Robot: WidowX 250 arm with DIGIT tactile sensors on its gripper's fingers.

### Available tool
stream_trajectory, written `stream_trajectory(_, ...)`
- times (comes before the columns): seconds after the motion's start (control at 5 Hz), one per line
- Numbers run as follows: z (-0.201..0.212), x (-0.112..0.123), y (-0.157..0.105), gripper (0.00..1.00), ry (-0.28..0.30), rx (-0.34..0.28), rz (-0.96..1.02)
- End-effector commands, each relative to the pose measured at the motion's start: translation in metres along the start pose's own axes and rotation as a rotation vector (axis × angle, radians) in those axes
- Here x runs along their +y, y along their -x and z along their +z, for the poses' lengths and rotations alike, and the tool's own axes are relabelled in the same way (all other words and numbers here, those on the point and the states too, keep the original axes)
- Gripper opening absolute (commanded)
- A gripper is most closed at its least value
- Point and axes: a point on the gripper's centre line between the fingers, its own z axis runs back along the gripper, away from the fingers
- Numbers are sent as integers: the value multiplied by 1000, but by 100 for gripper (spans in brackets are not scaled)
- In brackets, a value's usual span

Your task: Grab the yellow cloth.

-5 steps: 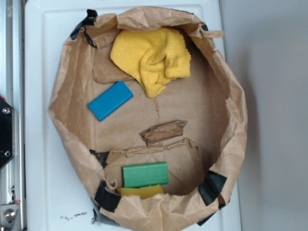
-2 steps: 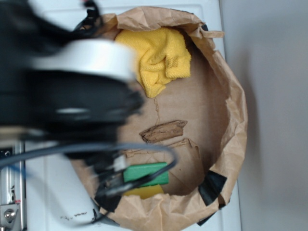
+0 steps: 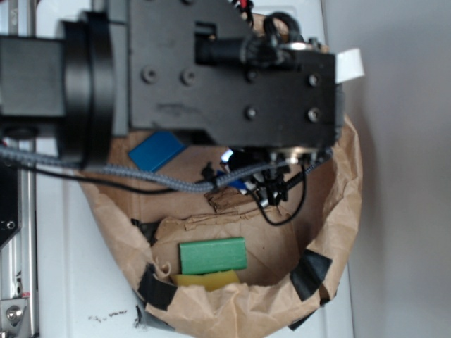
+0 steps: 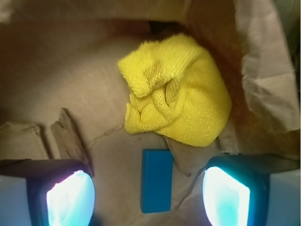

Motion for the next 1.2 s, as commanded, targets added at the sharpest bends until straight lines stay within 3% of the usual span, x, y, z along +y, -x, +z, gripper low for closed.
stream_trajectory(0.0, 13, 18, -9, 100, 30, -55, 33)
stream_trajectory(0.2, -10, 26, -1, 100, 91, -130, 218)
stream_trajectory(0.6, -68, 35, -1, 100, -47, -200, 430)
stream_trajectory(1.0, -95, 26, -31, 100, -106, -236, 475)
